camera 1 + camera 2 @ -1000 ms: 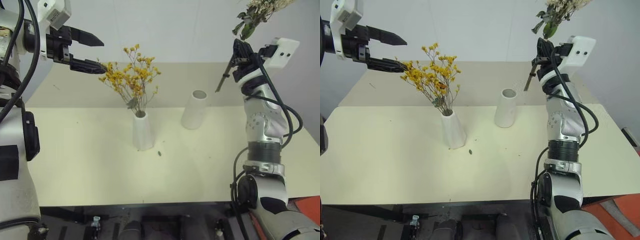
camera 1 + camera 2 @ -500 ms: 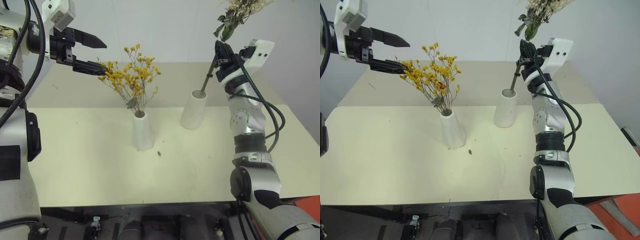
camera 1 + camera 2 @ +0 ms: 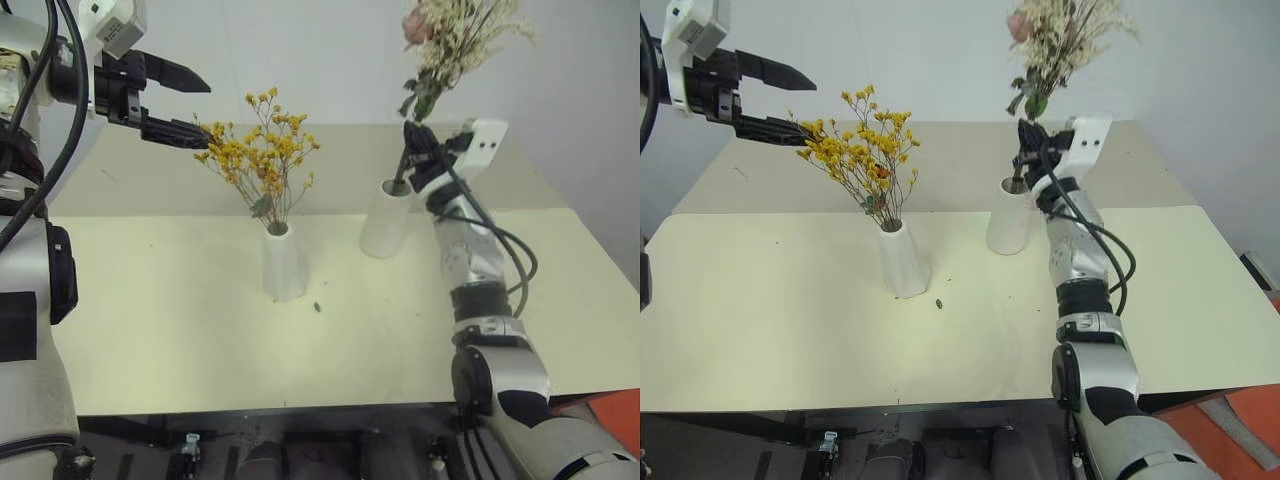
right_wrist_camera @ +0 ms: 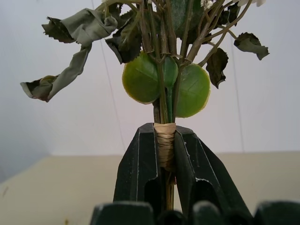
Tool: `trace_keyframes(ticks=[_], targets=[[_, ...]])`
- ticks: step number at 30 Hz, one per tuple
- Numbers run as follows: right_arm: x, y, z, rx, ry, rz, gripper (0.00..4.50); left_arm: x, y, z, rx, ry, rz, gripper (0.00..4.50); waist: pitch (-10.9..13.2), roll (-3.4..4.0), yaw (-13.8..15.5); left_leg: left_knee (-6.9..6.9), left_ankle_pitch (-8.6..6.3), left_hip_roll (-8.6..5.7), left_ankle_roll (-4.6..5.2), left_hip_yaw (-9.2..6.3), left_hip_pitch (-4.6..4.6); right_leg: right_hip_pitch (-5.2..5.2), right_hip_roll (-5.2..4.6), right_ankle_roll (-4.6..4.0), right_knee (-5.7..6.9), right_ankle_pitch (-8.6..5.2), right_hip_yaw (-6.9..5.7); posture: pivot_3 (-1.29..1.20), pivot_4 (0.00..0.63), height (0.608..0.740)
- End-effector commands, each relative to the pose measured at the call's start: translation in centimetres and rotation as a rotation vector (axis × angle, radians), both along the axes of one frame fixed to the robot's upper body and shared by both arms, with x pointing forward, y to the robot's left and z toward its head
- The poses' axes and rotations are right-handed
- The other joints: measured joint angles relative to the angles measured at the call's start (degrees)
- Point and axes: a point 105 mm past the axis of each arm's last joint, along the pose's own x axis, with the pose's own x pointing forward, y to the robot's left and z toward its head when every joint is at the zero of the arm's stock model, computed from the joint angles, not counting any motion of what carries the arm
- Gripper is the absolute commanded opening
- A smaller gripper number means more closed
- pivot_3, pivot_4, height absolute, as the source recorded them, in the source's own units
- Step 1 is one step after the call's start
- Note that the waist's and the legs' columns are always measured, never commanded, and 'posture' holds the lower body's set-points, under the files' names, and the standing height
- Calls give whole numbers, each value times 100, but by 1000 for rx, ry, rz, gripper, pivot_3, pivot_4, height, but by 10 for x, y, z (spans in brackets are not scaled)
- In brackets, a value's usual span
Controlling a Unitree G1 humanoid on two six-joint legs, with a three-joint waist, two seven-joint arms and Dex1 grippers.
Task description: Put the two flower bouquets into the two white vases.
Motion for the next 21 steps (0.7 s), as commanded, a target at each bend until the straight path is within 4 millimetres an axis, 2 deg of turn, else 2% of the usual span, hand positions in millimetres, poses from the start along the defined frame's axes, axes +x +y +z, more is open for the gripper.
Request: trace_keyframes(ticks=[1,8,21], targets=[[-9,2,13,-36,-101,-16,227,-7,0,13,-3,-49,-17,4500,0,0,-21,0,0,1,0,0,0,0,1,0,0,0,0,0,150,740],[-12,6,6,-24,-108,-2,227,-7,3,11,-2,-45,-14,4500,0,0,-47,0,0,2,0,-1,2,-3,3,0,5,0,1,0,150,740],[-24,8,6,-23,-114,42,4471,-7,7,4,-23,-38,-15,4500,0,0,-35,0,0,1,0,-1,2,-4,2,0,8,0,2,0,150,740]])
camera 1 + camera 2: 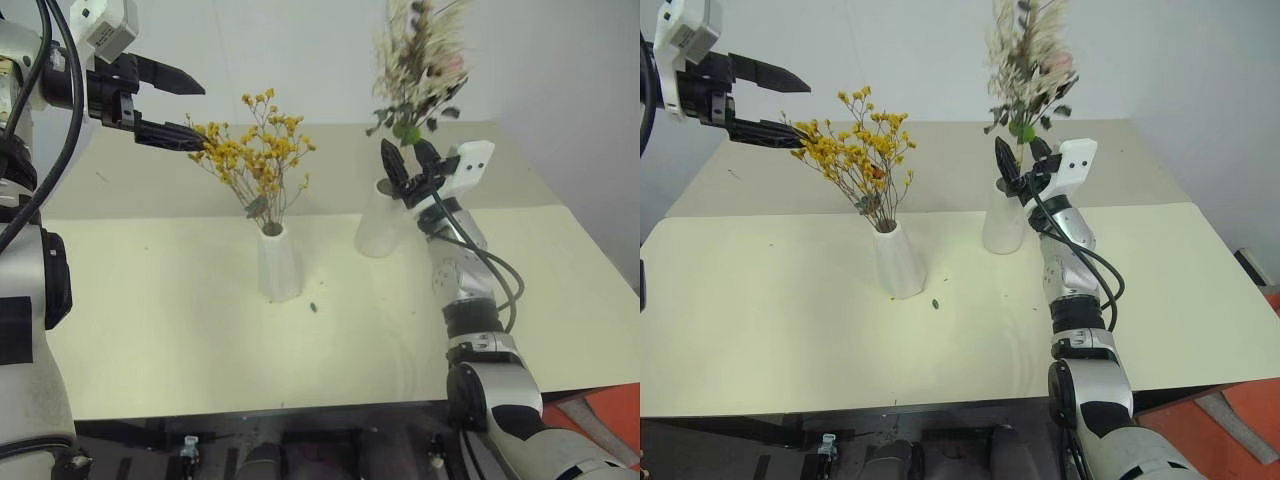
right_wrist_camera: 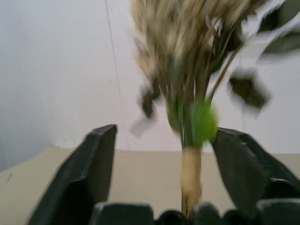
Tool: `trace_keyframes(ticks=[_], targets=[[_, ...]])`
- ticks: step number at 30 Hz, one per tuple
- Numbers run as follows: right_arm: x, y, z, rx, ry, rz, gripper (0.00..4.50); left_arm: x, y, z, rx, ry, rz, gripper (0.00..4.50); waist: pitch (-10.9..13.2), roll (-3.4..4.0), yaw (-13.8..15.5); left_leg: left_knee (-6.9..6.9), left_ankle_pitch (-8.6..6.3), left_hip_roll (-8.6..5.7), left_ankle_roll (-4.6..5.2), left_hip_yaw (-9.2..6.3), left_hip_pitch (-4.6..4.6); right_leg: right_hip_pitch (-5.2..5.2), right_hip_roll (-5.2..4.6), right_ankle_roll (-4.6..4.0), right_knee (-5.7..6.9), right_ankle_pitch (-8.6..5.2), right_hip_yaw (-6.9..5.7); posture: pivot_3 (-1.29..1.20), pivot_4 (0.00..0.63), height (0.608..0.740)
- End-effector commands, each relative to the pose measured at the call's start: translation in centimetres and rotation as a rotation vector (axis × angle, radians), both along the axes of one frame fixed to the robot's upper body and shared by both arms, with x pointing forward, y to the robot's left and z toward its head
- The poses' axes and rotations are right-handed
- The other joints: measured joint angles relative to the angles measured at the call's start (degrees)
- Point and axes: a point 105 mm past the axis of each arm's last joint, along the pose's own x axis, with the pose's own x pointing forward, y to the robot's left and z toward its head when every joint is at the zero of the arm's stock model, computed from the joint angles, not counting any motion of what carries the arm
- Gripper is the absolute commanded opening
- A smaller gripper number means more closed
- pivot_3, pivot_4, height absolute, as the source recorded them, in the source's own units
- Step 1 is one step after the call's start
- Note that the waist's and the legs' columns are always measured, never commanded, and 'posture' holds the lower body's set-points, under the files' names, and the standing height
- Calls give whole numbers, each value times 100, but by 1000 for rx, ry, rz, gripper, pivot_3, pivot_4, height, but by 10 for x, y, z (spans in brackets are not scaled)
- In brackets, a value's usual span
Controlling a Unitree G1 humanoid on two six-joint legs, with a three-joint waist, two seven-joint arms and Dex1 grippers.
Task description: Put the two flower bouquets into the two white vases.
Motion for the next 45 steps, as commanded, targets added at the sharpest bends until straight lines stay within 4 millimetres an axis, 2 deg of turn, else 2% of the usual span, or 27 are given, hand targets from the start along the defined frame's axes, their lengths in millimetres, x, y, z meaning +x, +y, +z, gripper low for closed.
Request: trace_keyframes(ticks=[1,6,9,13,17,22,28,32,37,45], targets=[[-13,-2,12,-2,-54,22,4471,-5,1,9,-17,-41,-19,4500,0,0,1,0,0,0,0,0,1,0,0,0,2,0,0,0,150,740],[-22,-3,7,-17,-49,20,4471,-5,4,6,-28,-39,-17,4500,0,0,0,2,0,0,0,0,0,0,0,0,2,0,0,0,150,740],[-30,-11,6,-19,-46,0,4471,-6,6,6,-39,-39,-13,4500,0,0,3,1,0,0,0,-1,0,0,0,0,3,0,0,0,150,740],[-50,-31,4,-29,-45,-32,4471,-10,14,6,-62,-47,-6,4500,0,0,13,1,0,-1,0,-1,-1,0,-1,0,2,0,0,0,150,740],[-75,-54,0,-95,-22,-55,4471,-20,29,10,-157,-64,-4,4500,0,0,21,2,0,-1,0,-2,-3,0,-3,1,2,-1,0,0,150,740],[-108,-80,-1,-194,15,-7,4471,-46,51,16,-301,-102,-34,4500,-1,-1,14,4,0,0,0,0,3,0,-3,4,-3,-5,3,0,150,740],[-130,-108,-11,-371,143,64,4471,-79,80,-3,-320,-104,40,4500,-3,-5,20,3,0,3,0,13,31,16,0,0,-7,-10,16,0,150,740],[-134,-123,-19,-487,254,143,4471,-109,86,-23,-317,-116,113,4500,-4,-4,17,2,0,9,0,17,63,54,-2,9,-18,-18,15,0,150,740],[-129,-134,-22,-592,321,208,4471,-136,77,-49,-372,-124,188,4500,-9,-12,90,2,0,14,-1,20,88,76,-3,23,-28,-40,9,0,150,740],[-123,-140,-29,-683,355,226,4471,-153,65,-72,-411,-86,267,4500,-10,-12,190,-2,-1,16,-1,23,108,85,4,13,-20,-50,11,0,150,740]])
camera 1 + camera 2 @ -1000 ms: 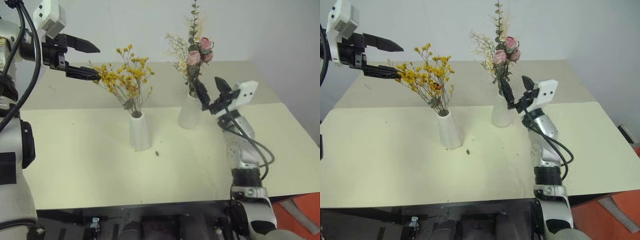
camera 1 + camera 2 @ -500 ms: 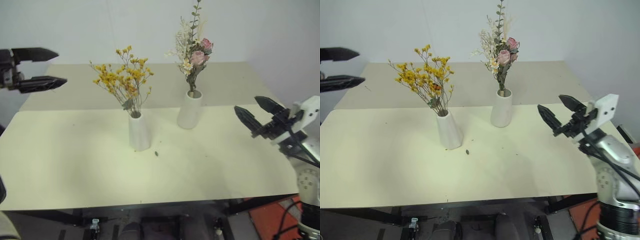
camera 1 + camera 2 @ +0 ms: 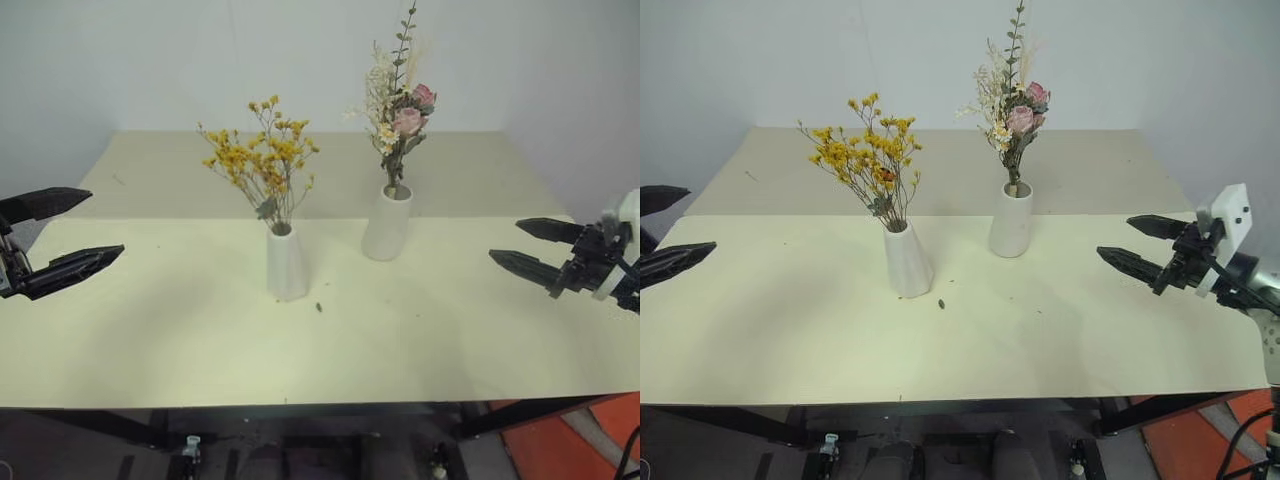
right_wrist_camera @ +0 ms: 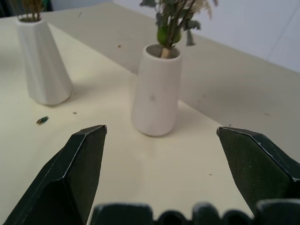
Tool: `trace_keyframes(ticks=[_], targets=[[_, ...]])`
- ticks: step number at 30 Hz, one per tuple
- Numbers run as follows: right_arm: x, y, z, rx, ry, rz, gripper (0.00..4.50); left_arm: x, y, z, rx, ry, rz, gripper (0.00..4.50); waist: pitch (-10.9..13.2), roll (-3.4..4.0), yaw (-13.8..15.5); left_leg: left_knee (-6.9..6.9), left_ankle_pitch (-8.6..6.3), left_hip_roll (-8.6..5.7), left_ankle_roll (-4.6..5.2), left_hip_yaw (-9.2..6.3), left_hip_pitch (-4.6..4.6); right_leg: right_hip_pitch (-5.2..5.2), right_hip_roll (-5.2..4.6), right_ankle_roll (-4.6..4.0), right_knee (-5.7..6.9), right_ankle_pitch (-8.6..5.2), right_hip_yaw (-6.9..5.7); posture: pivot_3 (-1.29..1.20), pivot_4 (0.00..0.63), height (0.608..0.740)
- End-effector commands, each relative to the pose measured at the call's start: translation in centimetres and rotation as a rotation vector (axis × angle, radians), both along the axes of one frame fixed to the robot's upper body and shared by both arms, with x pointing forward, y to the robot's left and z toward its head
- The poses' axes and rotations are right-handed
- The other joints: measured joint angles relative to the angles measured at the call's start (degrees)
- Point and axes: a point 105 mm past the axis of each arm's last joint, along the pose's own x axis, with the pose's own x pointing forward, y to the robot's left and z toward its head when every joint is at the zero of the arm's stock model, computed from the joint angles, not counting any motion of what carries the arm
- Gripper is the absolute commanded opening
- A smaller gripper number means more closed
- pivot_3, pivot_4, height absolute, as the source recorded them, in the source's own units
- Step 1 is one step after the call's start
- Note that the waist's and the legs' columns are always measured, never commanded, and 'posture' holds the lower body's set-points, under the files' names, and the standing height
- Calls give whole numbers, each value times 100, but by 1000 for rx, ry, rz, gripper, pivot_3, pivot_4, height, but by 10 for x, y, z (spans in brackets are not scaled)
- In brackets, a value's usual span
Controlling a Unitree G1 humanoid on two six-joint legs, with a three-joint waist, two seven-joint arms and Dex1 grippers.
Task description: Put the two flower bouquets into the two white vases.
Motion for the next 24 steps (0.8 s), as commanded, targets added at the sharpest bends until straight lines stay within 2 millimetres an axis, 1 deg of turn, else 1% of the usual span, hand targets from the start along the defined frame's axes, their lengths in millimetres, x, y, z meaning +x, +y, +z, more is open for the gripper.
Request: trace_keyframes(ticks=[1,6,8,12,18,21,24], targets=[[-3,-1,11,-60,-45,21,4471,-7,-6,3,-14,-23,19,4500,0,0,1,0,0,-1,0,0,1,1,-1,1,0,-2,0,0,150,740],[-10,-3,7,-101,-19,43,4471,-6,-14,-6,-39,-2,13,4500,0,0,-2,-1,0,-1,0,0,0,1,-1,1,0,-3,0,0,150,740],[-12,-5,9,-123,-26,32,4471,-4,-18,-10,-66,4,-2,4500,0,0,-3,-1,0,-1,0,0,1,1,-1,0,0,-4,0,0,150,740],[-17,-10,13,-133,-27,12,4471,-2,-25,-15,-66,9,-15,4500,0,0,-3,-1,0,-2,-1,1,4,4,-1,-1,0,-4,0,0,150,740],[-24,-13,17,-167,-31,-2,4471,-1,-29,-20,-94,26,-40,4500,0,0,-12,-4,0,-1,-1,1,6,4,0,-4,0,-8,0,0,150,740],[-30,-15,19,-171,-33,-15,4471,3,-31,-24,-92,47,-53,4500,0,0,-9,-4,-1,-1,-1,1,7,5,0,-14,0,-13,1,0,150,740],[-36,-16,18,-176,-34,-27,4471,7,-33,-24,-90,46,-57,4500,0,0,0,-4,-1,-1,-1,0,6,5,0,-15,0,-15,0,0,150,740]])
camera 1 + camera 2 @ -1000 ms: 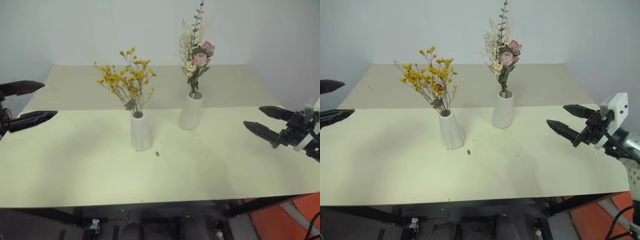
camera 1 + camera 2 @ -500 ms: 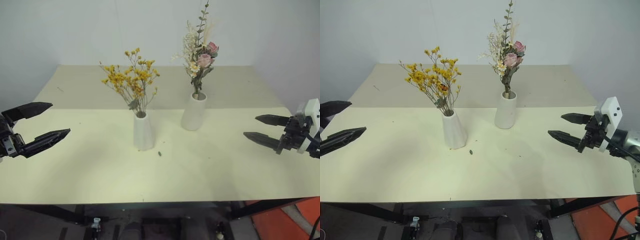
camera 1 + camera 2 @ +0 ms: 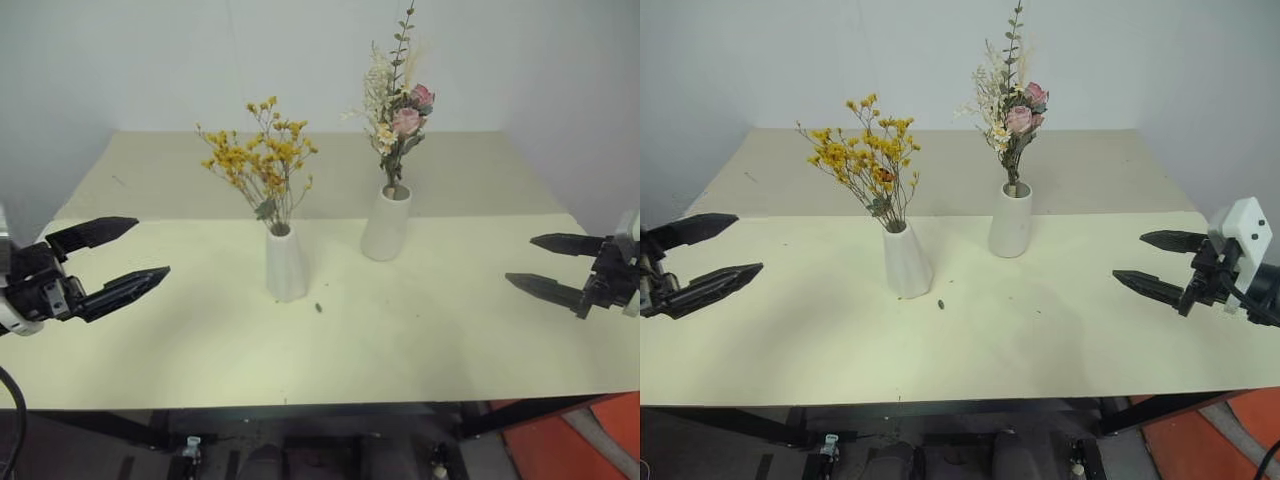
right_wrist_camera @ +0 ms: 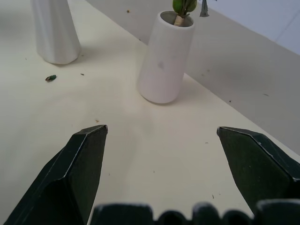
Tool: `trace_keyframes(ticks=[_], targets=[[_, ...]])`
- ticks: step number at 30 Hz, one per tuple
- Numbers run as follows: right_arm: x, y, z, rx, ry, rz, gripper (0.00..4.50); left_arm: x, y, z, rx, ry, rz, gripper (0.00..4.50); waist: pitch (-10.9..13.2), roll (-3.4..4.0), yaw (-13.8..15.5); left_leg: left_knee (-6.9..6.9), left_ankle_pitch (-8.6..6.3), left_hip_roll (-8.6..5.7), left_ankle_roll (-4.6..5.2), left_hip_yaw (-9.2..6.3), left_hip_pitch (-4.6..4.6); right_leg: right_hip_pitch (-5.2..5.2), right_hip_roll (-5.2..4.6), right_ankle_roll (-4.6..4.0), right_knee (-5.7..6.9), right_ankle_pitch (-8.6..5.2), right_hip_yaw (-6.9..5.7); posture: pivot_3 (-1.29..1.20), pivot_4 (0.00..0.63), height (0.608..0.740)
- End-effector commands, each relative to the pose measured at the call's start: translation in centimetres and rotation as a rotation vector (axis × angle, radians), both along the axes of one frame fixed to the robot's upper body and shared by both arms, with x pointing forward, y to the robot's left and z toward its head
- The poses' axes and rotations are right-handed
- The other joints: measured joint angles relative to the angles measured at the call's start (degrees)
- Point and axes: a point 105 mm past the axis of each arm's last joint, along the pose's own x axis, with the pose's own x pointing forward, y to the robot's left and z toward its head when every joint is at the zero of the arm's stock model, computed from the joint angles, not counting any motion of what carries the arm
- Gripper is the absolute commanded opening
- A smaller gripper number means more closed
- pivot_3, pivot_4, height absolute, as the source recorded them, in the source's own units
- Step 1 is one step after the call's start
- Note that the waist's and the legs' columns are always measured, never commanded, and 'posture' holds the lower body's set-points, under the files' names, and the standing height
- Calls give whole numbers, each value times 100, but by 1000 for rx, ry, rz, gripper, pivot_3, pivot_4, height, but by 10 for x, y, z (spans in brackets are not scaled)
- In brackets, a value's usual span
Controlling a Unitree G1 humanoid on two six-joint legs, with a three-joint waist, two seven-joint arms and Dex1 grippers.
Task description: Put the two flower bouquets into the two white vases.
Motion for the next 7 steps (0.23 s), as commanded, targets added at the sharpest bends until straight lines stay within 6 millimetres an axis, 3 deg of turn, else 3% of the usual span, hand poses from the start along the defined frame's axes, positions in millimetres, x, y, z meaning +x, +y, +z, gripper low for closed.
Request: trace_keyframes(ticks=[1,7], targets=[[-8,-2,18,-21,-60,-14,4471,2,-2,8,10,-45,-3,4500,0,0,3,0,0,-1,0,1,0,0,-1,0,0,0,0,0,150,740],[-13,-2,17,-43,-75,-26,4471,13,-2,11,12,-52,-13,4500,0,0,2,0,0,0,0,0,3,3,0,-7,-1,-4,0,0,150,740]])
